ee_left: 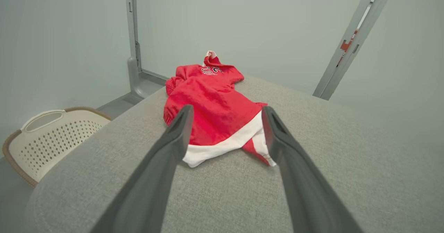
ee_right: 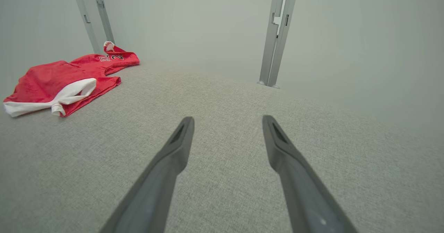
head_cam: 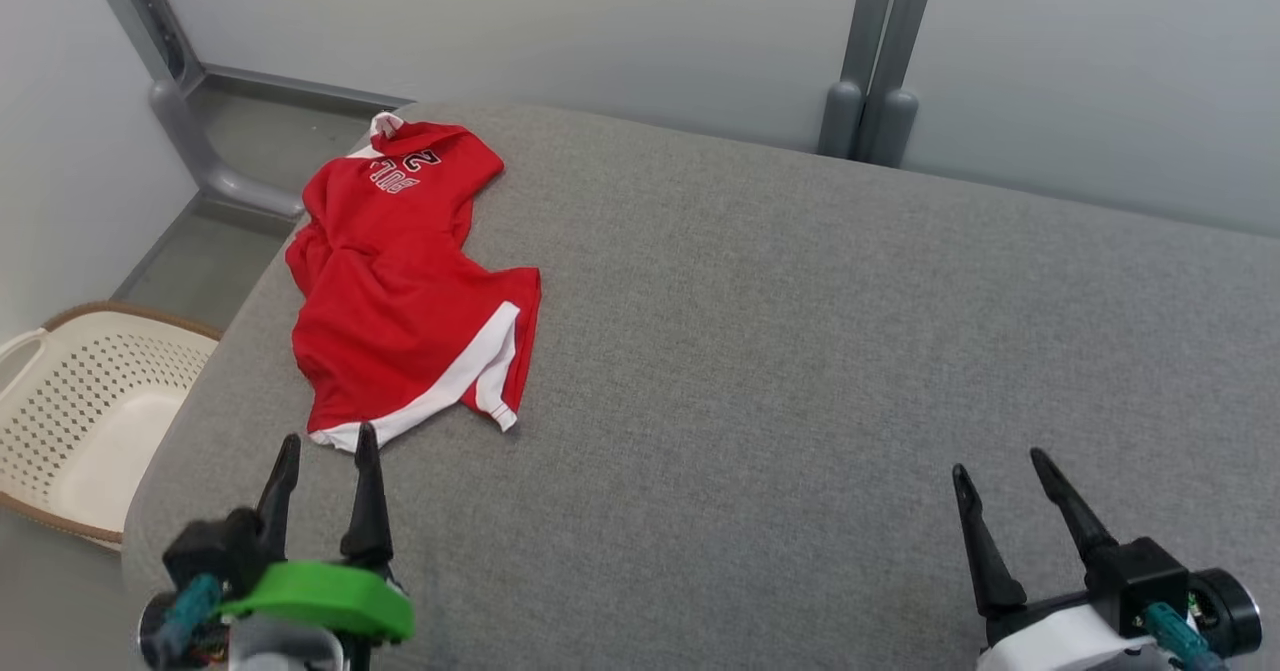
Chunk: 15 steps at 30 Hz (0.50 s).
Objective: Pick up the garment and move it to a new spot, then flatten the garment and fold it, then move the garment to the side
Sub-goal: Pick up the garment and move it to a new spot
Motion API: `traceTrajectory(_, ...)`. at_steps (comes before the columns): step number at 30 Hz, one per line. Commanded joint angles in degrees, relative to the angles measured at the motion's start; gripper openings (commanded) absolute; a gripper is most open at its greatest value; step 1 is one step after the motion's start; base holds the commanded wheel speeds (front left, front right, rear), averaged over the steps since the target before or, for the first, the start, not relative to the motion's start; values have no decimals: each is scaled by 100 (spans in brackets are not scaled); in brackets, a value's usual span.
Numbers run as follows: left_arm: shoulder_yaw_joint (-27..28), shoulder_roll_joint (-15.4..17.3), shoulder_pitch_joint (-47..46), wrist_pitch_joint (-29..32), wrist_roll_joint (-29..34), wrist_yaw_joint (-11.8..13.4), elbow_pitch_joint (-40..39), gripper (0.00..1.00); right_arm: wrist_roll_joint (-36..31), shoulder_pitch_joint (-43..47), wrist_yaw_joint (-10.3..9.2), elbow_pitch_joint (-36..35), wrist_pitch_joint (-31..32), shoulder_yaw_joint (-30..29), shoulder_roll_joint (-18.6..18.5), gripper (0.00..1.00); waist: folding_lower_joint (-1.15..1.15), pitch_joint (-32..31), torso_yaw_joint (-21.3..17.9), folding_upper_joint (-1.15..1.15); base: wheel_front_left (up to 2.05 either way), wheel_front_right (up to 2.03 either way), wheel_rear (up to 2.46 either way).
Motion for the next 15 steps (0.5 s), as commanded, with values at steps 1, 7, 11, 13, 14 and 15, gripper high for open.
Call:
traceTrajectory(1, -42, 15, -431, 84, -186, -60, 372, 100, -40, -193, -2, -48, -15, 3, -81, 100, 0, 890, -445, 0, 0, 0, 0)
traceTrajectory(7, -104, 267, -2239, 737, -514, -145, 1936, 100, -74, -829, -2, -126, -16, 77, -234, 100, 0, 1811, -874, 0, 0, 0, 0)
traceTrajectory(11, -119, 463, -3175, 1248, -663, -163, 2914, 100, -69, -1136, -2, -126, -16, 167, -271, 100, 0, 2226, -1084, 0, 0, 0, 0)
traceTrajectory(13, -47, 507, -3481, 1525, -800, -175, 3377, 100, -50, -1230, -2, -95, -16, 216, -254, 100, 0, 2343, -1185, 0, 0, 0, 0)
traceTrajectory(14, -52, 591, -3640, 1631, -828, -177, 3595, 100, -40, -1276, -2, -79, -16, 235, -242, 100, 0, 2382, -1233, 0, 0, 0, 0)
traceTrajectory(15, -23, 623, -3734, 1705, -895, -179, 3759, 100, -32, -1301, -2, -62, -16, 238, -228, 100, 0, 2394, -1261, 0, 0, 0, 0)
